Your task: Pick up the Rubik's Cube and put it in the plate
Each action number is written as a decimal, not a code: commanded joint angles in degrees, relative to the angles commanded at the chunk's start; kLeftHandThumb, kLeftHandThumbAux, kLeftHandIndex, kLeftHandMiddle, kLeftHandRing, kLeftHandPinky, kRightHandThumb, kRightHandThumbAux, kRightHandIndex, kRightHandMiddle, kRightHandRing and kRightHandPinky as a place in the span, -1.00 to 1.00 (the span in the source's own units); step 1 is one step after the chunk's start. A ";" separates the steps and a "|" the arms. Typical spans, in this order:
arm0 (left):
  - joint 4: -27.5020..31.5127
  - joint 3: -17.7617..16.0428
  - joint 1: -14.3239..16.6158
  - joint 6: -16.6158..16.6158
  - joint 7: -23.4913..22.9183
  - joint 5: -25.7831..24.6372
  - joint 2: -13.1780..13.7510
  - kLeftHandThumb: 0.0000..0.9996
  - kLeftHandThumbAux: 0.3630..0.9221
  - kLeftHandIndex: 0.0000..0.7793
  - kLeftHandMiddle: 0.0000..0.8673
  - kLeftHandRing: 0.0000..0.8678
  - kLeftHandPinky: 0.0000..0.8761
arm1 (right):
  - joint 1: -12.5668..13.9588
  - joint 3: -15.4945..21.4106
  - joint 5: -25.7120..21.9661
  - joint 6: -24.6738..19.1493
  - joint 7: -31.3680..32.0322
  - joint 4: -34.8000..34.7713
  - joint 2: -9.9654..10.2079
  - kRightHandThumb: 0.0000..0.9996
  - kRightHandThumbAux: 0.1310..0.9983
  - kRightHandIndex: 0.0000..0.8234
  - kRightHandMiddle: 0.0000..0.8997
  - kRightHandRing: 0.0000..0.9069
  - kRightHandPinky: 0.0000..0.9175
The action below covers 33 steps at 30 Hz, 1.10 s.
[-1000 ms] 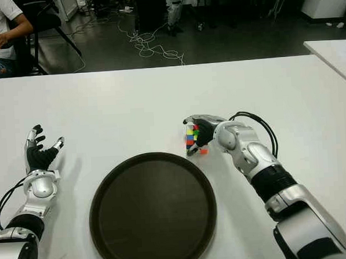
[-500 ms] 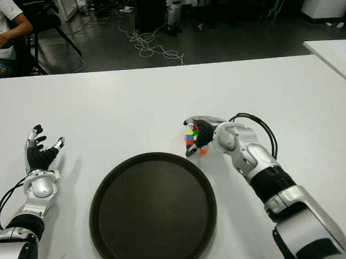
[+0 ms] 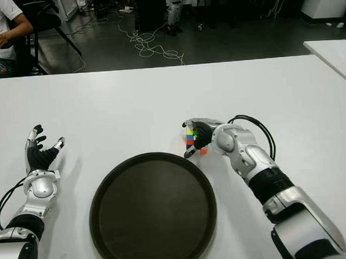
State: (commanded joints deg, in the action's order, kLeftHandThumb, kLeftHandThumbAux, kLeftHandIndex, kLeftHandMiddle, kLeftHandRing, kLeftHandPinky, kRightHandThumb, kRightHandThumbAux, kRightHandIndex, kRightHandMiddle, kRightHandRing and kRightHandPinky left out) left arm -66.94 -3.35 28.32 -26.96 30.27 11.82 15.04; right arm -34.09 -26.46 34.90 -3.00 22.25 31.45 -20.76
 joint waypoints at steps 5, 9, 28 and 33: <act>0.01 0.12 -0.01 0.06 0.16 0.13 0.04 -0.95 0.31 -0.72 -0.65 -0.64 -0.64 | -0.19 -0.14 -0.01 0.48 0.30 0.32 -0.09 -1.00 0.29 -0.98 -0.89 -0.96 -1.00; 0.16 0.23 -0.15 0.09 0.04 0.21 0.14 -0.97 0.27 -0.71 -0.65 -0.64 -0.66 | -0.10 -0.10 -0.07 0.36 0.84 -0.15 -0.16 -1.00 0.28 -0.98 -0.88 -0.95 -1.00; 0.27 0.27 -0.02 0.16 -0.01 0.36 0.15 -0.95 0.31 -0.69 -0.64 -0.62 -0.60 | 0.31 0.28 -0.33 -0.02 0.06 0.10 0.12 -1.00 0.27 -0.95 -0.85 -0.92 -1.00; 0.34 -0.07 -0.08 0.22 -0.49 -0.12 0.04 -0.98 0.25 -0.71 -0.65 -0.62 -0.60 | 0.06 -0.13 0.33 -1.46 0.71 -0.36 0.16 -1.00 0.20 -0.96 -0.86 -0.93 -1.00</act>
State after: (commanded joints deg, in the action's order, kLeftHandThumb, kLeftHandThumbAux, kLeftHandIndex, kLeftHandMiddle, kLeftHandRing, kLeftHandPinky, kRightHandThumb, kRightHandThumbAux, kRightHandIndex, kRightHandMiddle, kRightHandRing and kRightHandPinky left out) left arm -66.61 -3.42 28.24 -26.74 29.78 11.70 15.07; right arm -34.04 -26.59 35.23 -4.47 22.96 31.09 -20.60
